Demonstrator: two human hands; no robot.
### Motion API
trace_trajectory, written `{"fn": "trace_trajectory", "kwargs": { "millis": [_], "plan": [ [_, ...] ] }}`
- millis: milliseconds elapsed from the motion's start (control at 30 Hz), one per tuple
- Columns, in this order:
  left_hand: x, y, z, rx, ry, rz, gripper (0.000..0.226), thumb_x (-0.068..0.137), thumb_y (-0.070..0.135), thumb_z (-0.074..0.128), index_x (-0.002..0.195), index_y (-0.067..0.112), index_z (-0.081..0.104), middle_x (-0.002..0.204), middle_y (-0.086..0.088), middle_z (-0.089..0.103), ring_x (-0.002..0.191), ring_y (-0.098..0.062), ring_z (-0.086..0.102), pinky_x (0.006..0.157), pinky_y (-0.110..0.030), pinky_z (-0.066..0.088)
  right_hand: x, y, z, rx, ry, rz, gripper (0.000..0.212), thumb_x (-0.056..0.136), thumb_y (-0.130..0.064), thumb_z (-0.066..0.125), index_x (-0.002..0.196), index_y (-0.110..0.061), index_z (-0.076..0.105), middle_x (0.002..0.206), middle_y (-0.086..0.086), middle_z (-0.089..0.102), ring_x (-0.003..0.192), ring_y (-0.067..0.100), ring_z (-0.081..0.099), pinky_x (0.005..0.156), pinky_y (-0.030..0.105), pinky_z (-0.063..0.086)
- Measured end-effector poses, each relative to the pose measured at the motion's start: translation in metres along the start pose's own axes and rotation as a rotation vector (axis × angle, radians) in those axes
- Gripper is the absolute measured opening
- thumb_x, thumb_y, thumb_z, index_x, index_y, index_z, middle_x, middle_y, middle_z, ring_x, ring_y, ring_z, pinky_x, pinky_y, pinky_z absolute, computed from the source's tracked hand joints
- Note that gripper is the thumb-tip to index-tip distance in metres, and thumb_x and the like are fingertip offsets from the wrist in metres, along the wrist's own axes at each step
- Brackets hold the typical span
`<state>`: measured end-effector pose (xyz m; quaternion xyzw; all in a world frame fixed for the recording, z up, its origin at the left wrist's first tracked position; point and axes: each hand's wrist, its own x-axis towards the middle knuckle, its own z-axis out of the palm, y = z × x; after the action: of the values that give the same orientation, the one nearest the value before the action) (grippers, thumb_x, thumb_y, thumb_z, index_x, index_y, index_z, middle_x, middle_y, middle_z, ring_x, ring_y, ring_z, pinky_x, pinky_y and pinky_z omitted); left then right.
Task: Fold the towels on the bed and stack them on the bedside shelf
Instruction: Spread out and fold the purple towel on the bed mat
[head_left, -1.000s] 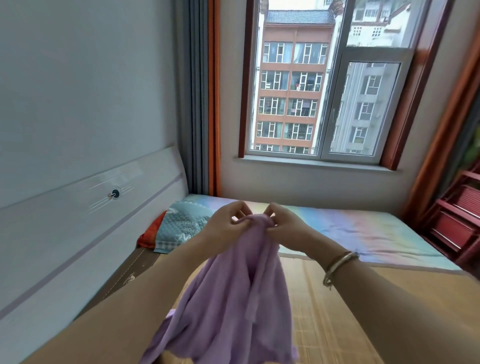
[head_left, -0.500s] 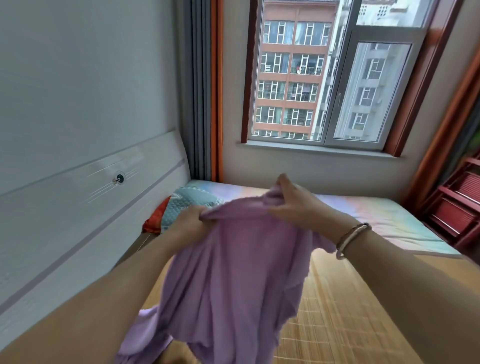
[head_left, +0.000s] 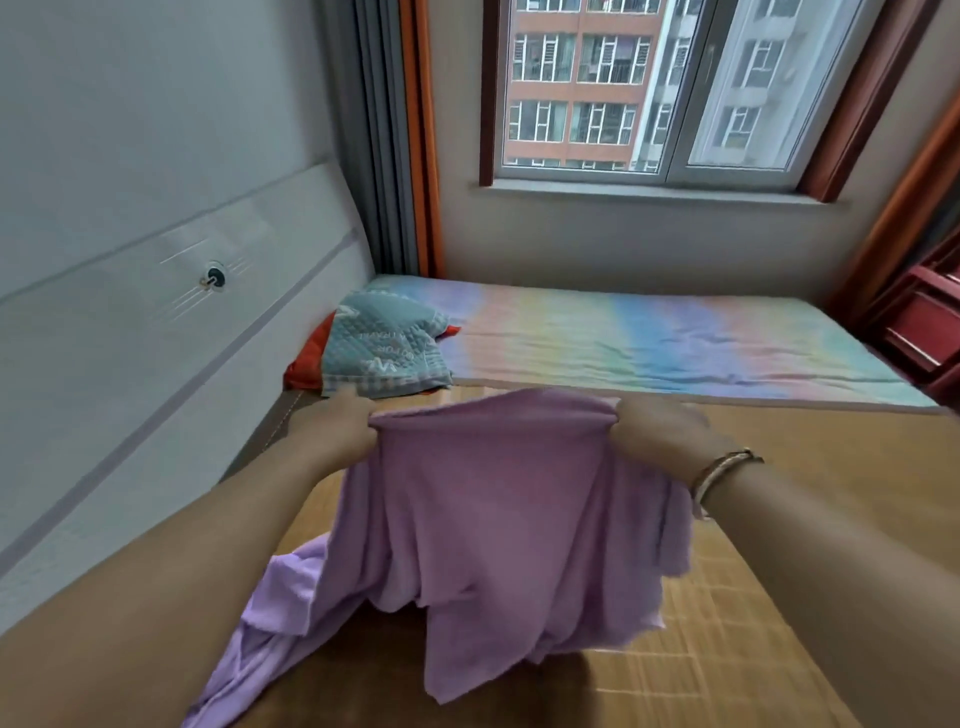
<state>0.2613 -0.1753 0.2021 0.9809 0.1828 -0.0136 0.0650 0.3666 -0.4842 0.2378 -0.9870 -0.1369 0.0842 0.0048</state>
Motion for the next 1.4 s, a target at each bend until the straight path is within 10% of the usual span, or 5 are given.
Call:
{"fn": "trace_trajectory", "kwargs": {
  "millis": [333, 500, 633, 1033, 1400],
  "plan": [
    [0.046, -0.005, 0.081, -0.791, -0.603, -0.463, 0.037, 0.096, 0.031, 0.029, 0.104, 0.005, 0.055, 0.09, -0.02, 0.056, 0.066, -0.034, 0.067, 0.054, -0.036, 0.056, 0.073, 0.021, 0.076, 0.732, -0.526, 0.32, 0.022, 0.091, 0.003, 0.037, 0.08, 0.009, 0.055, 0.055, 0.02, 0.061, 0.038, 0.024, 0.06, 0.035, 0.022, 0.049],
    [0.109, 0.036, 0.056, -0.955, -0.111, -0.374, 0.022, 0.094, 0.004, 0.04, 0.089, 0.01, 0.061, 0.093, -0.017, 0.059, 0.08, -0.025, 0.061, 0.077, -0.036, 0.052, 0.139, 0.007, 0.072, 1.245, -0.381, 0.201, 0.032, 0.064, 0.001, 0.07, 0.094, 0.01, 0.062, 0.088, 0.021, 0.066, 0.083, 0.027, 0.065, 0.081, 0.043, 0.056],
    [0.171, 0.064, -0.039, -0.78, 0.309, -0.155, 0.028, 0.094, 0.01, 0.042, 0.108, 0.004, 0.066, 0.11, -0.023, 0.065, 0.106, -0.036, 0.059, 0.078, -0.033, 0.041, 0.192, 0.0, -0.024, 1.592, -0.112, 0.119, 0.021, 0.084, 0.013, 0.044, 0.086, -0.002, 0.058, 0.052, 0.012, 0.057, 0.05, 0.027, 0.053, 0.043, 0.036, 0.049],
    [0.194, 0.094, -0.162, -0.556, 0.641, 0.346, 0.016, 0.086, 0.023, 0.056, 0.078, 0.008, 0.054, 0.079, -0.003, 0.05, 0.078, -0.013, 0.043, 0.069, -0.029, 0.035, 0.205, 0.089, -0.149, 0.984, 0.574, -0.037, 0.023, 0.087, -0.012, 0.058, 0.107, -0.013, 0.047, 0.108, 0.014, 0.057, 0.1, 0.03, 0.056, 0.088, 0.037, 0.043],
    [0.142, 0.157, 0.133, -0.367, 0.019, 0.358, 0.027, 0.072, 0.012, 0.056, 0.061, 0.019, 0.032, 0.057, 0.003, 0.032, 0.062, -0.022, 0.036, 0.052, -0.027, 0.022, 0.148, 0.202, 0.107, 0.54, 0.132, 0.131, 0.048, 0.082, -0.015, 0.046, 0.129, -0.004, 0.05, 0.133, 0.02, 0.05, 0.117, 0.036, 0.051, 0.087, 0.031, 0.039]
  ]
}}
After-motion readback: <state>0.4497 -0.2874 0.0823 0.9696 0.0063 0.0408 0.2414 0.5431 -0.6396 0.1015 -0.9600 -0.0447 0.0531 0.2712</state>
